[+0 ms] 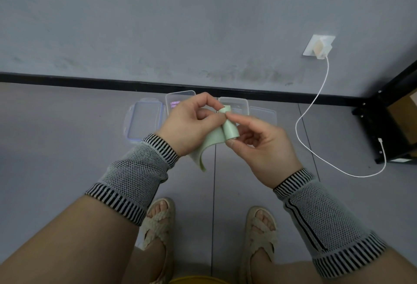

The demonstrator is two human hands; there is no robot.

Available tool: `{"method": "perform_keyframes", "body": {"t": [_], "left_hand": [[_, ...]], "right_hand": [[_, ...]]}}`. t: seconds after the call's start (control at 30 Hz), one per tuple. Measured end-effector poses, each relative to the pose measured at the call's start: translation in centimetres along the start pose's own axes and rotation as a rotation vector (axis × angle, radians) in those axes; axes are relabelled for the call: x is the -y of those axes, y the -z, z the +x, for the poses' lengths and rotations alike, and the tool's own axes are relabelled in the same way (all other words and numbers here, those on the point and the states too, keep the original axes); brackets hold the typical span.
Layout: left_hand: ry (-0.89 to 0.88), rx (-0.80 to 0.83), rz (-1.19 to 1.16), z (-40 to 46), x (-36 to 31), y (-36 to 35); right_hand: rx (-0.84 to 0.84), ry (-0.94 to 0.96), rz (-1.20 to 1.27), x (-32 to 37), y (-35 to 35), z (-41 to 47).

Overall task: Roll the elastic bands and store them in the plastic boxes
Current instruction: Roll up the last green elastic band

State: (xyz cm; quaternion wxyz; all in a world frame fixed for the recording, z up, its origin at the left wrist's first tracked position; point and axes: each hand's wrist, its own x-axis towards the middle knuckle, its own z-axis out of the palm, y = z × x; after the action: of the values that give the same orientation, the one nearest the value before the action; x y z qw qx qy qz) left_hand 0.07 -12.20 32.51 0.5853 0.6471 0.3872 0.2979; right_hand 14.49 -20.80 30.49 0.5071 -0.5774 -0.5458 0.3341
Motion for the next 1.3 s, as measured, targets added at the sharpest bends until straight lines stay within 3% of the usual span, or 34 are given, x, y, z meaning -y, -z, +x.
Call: {"method": "perform_keyframes", "body": {"t": [0.13, 0.3, 0.73, 1.1, 1.3], "left_hand": [[-0.004, 0.005, 0.005, 0.0, 0.1, 0.0], [-0.013, 0.009, 0.016, 0.1, 0.2, 0.1], [-0.066, 0.043, 0.451, 0.2, 0.6, -0.3], [-0.192, 0.001, 0.391, 0.1, 0.1, -0.4], [-0.176, -0.022, 0.354, 0.2, 0.4, -1.2]], "right_hand": [[0.009, 0.016, -0.031, 0.1, -0.1, 0.1], [0.016, -0.128, 0.133, 0.4, 0.0, 0.2], [-0.053, -0.262, 0.131, 0.7, 0.8, 0.6], [-0.158, -0.2, 0.042, 0.6, -0.3, 0.9], [-0.218, -0.209, -0.06, 0.6, -0.7, 0.9]]}}
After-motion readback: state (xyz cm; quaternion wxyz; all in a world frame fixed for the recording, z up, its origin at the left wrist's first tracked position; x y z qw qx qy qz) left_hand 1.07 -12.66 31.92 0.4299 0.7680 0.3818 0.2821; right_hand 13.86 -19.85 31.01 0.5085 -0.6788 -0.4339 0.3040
